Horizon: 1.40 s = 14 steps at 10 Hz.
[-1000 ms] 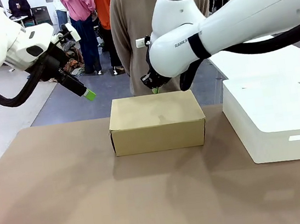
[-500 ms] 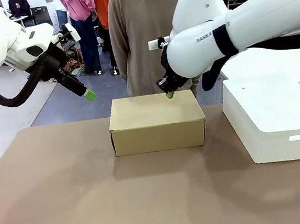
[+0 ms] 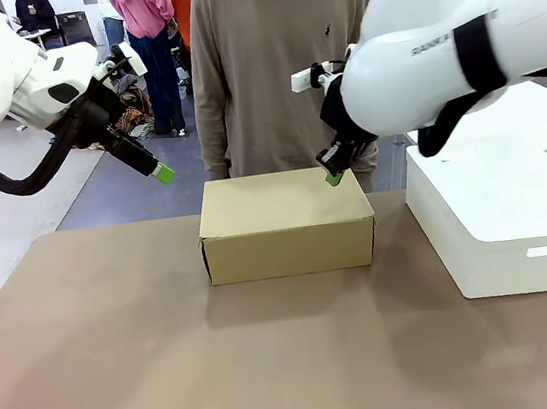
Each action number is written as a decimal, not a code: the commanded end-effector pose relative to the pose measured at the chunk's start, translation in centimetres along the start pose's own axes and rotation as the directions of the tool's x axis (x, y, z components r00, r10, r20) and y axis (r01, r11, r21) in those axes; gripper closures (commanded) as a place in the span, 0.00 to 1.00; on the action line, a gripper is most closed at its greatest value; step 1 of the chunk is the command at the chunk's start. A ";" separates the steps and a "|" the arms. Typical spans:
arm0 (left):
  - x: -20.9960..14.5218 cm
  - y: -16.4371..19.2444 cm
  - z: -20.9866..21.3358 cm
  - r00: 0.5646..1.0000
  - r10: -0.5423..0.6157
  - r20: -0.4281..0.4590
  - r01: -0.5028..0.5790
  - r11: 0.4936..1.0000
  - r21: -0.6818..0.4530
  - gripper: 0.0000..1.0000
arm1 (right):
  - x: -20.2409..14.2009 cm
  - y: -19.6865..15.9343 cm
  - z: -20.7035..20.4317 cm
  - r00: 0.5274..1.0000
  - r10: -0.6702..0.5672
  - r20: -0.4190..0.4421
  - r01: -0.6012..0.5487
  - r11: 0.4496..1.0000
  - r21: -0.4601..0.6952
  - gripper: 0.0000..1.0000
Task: Pack the shoes into the box.
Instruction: Press down on the lid of the Shoes Box.
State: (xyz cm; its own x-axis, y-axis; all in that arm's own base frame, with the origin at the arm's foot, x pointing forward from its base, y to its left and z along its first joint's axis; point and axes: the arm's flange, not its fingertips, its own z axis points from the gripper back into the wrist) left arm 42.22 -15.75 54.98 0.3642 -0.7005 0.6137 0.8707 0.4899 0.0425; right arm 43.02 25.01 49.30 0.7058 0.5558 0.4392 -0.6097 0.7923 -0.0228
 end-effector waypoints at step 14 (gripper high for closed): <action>0.0 0.1 0.2 1.000 0.007 -0.009 -0.007 1.000 -0.003 0.00 | -9.6 0.8 8.8 0.999 0.054 0.004 -0.054 0.999 -0.006 0.00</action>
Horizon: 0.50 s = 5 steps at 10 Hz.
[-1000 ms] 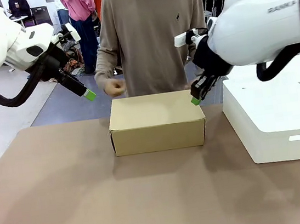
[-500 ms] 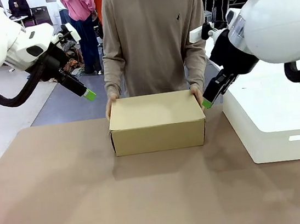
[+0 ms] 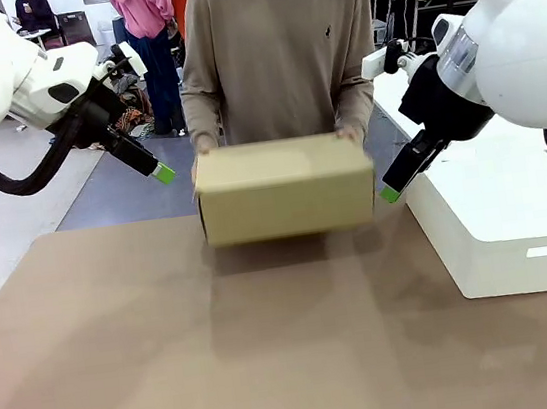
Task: Pack the shoes into the box.
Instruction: Press down on the lid of the Shoes Box.
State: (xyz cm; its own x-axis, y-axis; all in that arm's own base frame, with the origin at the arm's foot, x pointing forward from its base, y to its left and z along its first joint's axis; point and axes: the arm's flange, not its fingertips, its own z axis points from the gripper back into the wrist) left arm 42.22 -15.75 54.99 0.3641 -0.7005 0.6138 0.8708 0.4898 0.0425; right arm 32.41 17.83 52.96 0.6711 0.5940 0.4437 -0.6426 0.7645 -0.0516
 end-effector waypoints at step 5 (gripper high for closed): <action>0.0 0.1 0.2 1.000 0.007 -0.009 -0.007 1.000 -0.003 0.00 | 0.2 0.0 -0.1 1.000 0.003 -0.003 -0.003 1.000 0.001 0.00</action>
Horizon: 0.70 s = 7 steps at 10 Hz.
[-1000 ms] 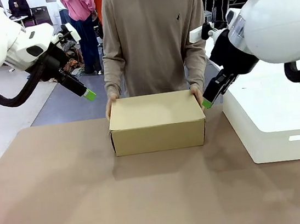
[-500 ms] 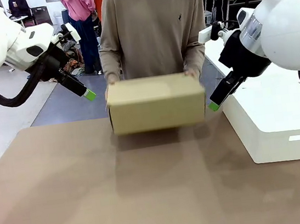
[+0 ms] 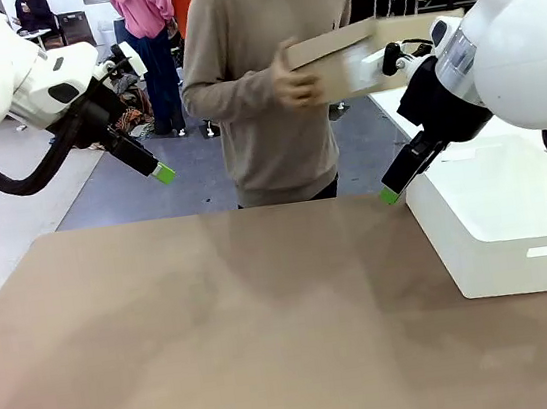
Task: Pack the shoes into the box.
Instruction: Press down on the lid of the Shoes Box.
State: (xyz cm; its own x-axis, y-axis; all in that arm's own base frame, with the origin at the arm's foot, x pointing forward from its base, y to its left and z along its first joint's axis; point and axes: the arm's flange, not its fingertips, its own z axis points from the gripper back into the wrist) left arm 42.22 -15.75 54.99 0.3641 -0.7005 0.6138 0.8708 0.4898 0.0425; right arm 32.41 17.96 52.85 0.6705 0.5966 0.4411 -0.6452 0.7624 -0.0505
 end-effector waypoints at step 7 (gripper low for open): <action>0.0 0.1 0.2 1.000 0.007 -0.009 -0.007 1.000 -0.003 0.00 | 0.2 -0.1 0.0 1.000 0.000 -0.001 0.000 1.000 -0.002 0.00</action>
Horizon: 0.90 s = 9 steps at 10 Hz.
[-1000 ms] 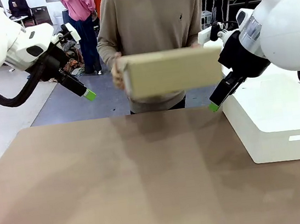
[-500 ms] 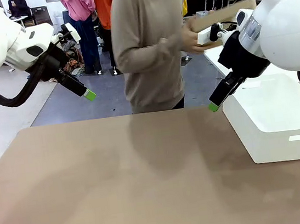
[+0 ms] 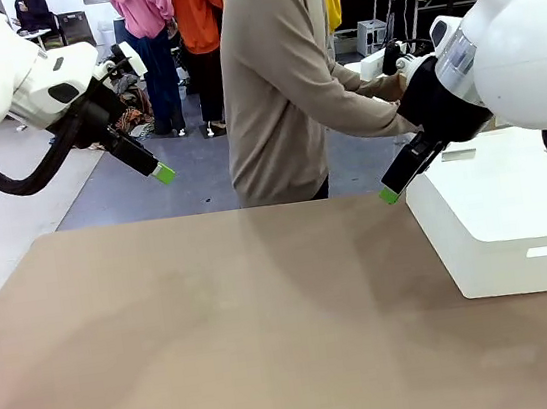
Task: Pack the shoes into the box.
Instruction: Press down on the lid of the Shoes Box.
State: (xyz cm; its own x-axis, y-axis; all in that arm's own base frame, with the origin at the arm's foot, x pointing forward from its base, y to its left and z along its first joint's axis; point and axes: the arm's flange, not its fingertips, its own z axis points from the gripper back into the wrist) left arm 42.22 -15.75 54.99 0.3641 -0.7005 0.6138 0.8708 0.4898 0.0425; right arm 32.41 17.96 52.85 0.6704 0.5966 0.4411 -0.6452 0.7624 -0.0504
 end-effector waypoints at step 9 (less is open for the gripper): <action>0.0 0.1 0.2 1.000 0.007 -0.009 -0.007 1.000 -0.003 0.00 | 0.2 -0.1 0.0 1.000 0.000 -0.001 0.000 1.000 -0.002 0.00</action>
State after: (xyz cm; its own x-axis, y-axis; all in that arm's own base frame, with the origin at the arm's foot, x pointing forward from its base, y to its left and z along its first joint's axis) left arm 42.22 -15.75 54.99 0.3641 -0.7005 0.6138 0.8708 0.4898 0.0425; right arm 32.41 17.96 52.85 0.6704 0.5966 0.4411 -0.6452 0.7624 -0.0504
